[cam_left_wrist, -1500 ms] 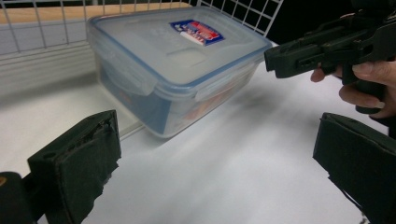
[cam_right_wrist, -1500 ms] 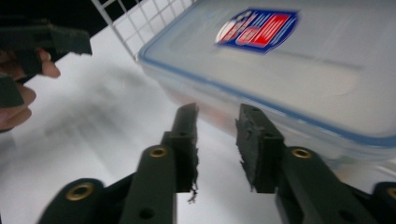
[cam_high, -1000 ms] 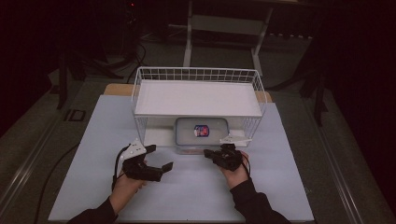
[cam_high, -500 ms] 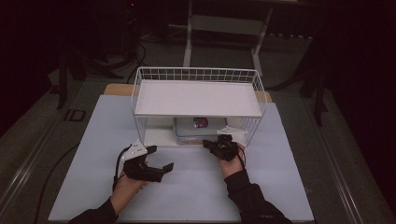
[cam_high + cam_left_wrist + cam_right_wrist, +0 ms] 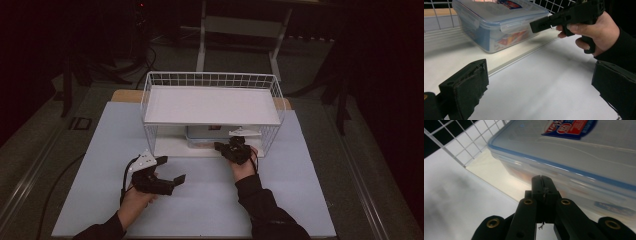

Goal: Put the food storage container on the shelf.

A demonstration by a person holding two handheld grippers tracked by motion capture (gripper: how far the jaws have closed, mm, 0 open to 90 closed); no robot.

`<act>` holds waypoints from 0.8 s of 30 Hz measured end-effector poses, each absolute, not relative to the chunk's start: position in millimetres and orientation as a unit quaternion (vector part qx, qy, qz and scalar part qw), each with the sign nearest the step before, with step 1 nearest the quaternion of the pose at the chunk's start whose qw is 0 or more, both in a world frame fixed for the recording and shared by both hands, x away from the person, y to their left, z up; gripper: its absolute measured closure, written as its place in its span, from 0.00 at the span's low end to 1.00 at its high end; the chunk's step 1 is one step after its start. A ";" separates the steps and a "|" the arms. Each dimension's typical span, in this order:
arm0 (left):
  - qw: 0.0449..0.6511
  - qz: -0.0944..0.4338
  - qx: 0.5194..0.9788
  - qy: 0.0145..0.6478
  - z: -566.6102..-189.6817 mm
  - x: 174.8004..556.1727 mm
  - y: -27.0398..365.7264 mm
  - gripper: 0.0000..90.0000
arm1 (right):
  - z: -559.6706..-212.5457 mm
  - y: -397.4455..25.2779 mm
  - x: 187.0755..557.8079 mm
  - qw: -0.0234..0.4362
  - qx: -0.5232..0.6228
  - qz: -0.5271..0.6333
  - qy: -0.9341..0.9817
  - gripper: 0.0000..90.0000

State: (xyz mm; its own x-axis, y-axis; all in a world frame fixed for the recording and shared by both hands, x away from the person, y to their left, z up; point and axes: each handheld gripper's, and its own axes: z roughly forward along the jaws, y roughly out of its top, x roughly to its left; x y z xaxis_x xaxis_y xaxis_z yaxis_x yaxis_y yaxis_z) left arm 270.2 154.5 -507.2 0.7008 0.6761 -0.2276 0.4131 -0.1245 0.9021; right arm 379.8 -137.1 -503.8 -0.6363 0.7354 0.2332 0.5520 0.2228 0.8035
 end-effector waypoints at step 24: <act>0.555 0.111 0.747 0.348 -502.0 265.7 145.0 0.01 | -495.4 -162.1 324.5 0.066 0.398 0.503 0.764 0.27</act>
State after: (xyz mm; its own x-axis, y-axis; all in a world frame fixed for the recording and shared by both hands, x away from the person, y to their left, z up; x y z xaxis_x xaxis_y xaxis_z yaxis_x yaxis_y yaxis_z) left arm 265.7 145.0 -502.0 0.7333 0.6432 -0.2202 0.3965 -0.1415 0.9071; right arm 324.5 -162.1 -495.4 -0.6745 0.6747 0.2996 0.5416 0.1764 0.8219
